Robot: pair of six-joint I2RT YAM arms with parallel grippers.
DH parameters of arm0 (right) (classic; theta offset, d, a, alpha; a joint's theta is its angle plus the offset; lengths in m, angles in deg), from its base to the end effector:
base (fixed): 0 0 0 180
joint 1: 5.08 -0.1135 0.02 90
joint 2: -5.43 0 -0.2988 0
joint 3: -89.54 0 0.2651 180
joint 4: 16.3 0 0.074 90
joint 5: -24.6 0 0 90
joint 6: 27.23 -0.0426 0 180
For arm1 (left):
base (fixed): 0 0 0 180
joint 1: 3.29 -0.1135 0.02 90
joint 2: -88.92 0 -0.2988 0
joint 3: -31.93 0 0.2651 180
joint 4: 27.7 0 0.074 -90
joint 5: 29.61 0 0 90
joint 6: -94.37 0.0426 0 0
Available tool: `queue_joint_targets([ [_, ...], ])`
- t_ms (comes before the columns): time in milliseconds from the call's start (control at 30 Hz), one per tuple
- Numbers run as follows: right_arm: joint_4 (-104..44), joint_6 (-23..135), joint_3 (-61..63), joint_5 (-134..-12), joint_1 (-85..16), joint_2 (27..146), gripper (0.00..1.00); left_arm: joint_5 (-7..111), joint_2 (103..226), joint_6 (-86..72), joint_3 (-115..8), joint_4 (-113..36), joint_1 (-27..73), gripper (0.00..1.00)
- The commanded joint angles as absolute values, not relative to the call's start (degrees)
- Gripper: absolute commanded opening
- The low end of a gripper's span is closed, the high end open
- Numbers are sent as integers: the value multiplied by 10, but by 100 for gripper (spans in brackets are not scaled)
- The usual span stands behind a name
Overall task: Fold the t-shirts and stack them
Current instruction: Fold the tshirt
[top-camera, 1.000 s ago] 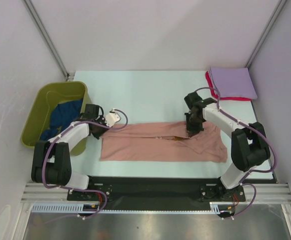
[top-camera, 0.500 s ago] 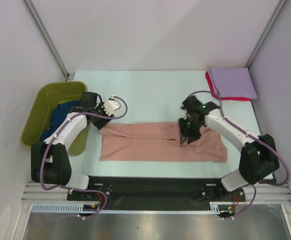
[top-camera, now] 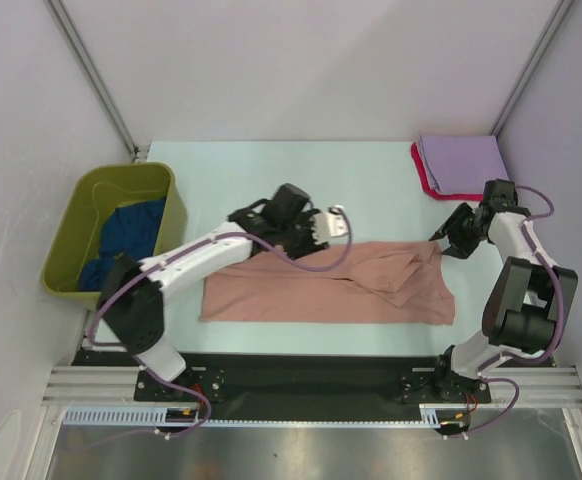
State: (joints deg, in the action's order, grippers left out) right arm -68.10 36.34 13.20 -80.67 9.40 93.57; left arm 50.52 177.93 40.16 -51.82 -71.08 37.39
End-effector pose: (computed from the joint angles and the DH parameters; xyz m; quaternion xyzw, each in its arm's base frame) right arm 0.3136 -0.0694 0.2548 0.3088 0.9147 0.1522 0.2116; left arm 0.2648 -0.2372 0.3009 0.6007 0.7133 -0.0954 0.3481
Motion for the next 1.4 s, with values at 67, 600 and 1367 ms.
queue_joint_targets([
  [67,-622,338,159,-875,100,980,55,501,1926,360,-647,-648,497,50],
  [600,-586,321,213,-903,85,994,52,420,2150,292,-820,-603,587,46],
  [1367,-668,362,227,-846,79,901,0,399,2078,280,-790,-681,556,0],
])
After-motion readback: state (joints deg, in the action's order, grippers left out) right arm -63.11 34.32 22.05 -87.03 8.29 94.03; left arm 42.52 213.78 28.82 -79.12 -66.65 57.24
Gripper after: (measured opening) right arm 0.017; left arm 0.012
